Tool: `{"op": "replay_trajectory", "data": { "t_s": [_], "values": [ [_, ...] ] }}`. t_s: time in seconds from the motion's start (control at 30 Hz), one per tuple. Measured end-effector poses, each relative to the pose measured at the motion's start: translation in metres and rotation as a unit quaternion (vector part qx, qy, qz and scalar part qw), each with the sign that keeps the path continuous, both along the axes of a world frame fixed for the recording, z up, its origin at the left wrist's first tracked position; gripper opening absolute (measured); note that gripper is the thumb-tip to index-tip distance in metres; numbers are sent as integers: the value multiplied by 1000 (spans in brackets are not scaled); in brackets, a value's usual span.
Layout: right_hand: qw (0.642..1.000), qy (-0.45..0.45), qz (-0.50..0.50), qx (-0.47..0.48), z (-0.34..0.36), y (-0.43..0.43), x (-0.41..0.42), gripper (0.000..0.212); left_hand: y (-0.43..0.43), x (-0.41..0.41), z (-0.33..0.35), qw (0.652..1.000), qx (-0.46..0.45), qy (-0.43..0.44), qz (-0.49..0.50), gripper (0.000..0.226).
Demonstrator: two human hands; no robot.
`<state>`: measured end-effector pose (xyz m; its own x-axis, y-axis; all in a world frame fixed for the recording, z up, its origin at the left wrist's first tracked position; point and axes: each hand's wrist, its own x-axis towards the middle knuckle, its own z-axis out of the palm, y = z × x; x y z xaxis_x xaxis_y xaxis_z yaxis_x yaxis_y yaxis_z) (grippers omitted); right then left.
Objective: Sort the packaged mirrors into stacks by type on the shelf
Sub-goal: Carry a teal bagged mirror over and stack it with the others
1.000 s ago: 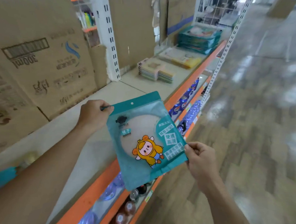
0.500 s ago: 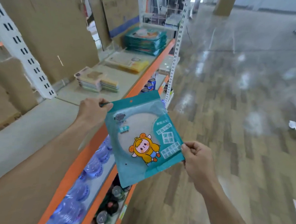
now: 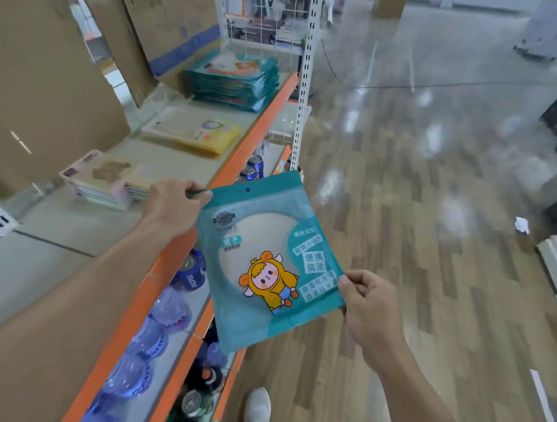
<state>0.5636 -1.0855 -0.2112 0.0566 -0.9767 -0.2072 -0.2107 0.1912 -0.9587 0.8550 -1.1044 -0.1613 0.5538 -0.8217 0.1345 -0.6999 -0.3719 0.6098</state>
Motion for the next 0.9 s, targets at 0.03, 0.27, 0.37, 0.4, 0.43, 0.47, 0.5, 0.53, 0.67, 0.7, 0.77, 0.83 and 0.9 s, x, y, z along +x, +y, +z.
{"op": "replay_trajectory", "data": {
  "t_s": [0.03,0.27,0.37,0.4,0.43,0.47,0.5,0.53,0.67,0.7,0.77,0.83,0.9],
  "values": [
    [1000,3,0,-1,1,-13,4,19,-13,4,2,1000,0,2,4,19],
    [1000,16,-7,12,4,-77,33,19,-80,30,5,999,-8,37,4,14],
    [999,26,-12,15,4,-102,41,18,-104,38,5,999,-5,38,-3,14],
    [999,29,-12,15,4,-110,44,18,-112,41,5,999,-2,39,-3,15],
    [999,32,-11,15,4,-117,46,18,-119,43,5,999,1,40,-2,15],
    [999,33,-8,15,4,-124,48,18,-125,44,5,999,3,40,-1,16],
    [999,35,-6,16,3,-131,50,18,-132,46,5,999,3,38,0,16],
    [999,39,-3,17,3,-139,52,18,-139,48,5,999,3,35,1,15],
    [999,37,10,23,1,-173,59,19,-166,56,3,999,11,31,12,17],
    [999,32,14,24,1,-184,60,19,-173,58,2,999,13,34,22,17],
    [999,30,25,21,-1,-206,63,18,-189,61,2,998,11,40,46,16],
    [999,34,36,8,-4,-231,64,18,-206,60,1,997,-1,43,63,14],
    [998,47,53,-1,-4,-257,63,19,-223,58,3,996,-10,48,76,12]
  ]
}}
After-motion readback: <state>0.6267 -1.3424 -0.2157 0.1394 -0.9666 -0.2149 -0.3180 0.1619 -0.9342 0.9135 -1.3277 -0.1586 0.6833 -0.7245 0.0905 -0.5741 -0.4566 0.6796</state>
